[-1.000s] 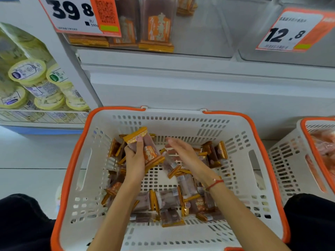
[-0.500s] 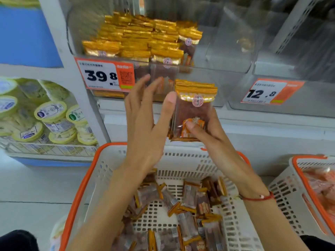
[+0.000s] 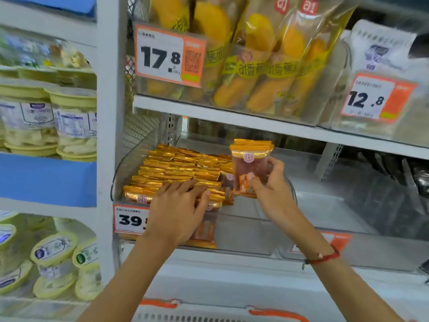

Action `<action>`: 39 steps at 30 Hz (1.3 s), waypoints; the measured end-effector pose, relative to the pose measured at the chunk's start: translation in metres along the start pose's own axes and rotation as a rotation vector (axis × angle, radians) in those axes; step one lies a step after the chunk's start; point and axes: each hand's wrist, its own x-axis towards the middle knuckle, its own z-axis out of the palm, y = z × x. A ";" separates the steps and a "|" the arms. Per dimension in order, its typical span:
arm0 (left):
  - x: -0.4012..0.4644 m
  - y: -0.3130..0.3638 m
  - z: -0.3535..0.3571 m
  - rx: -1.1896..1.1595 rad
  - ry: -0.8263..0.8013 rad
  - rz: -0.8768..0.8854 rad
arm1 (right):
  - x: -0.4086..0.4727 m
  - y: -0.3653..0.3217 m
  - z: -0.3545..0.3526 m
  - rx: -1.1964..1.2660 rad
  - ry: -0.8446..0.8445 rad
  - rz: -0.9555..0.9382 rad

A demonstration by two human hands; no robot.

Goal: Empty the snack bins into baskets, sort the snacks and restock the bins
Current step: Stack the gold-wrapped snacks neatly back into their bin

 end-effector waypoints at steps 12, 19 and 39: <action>0.002 0.003 -0.002 0.020 -0.007 -0.024 | 0.095 0.066 0.048 -0.499 -0.372 0.365; 0.003 0.003 0.001 0.021 0.035 -0.021 | 0.085 0.045 0.036 -0.588 -0.157 0.122; 0.002 0.000 0.004 -0.032 0.069 -0.009 | 0.094 0.053 0.042 -0.659 -0.376 0.099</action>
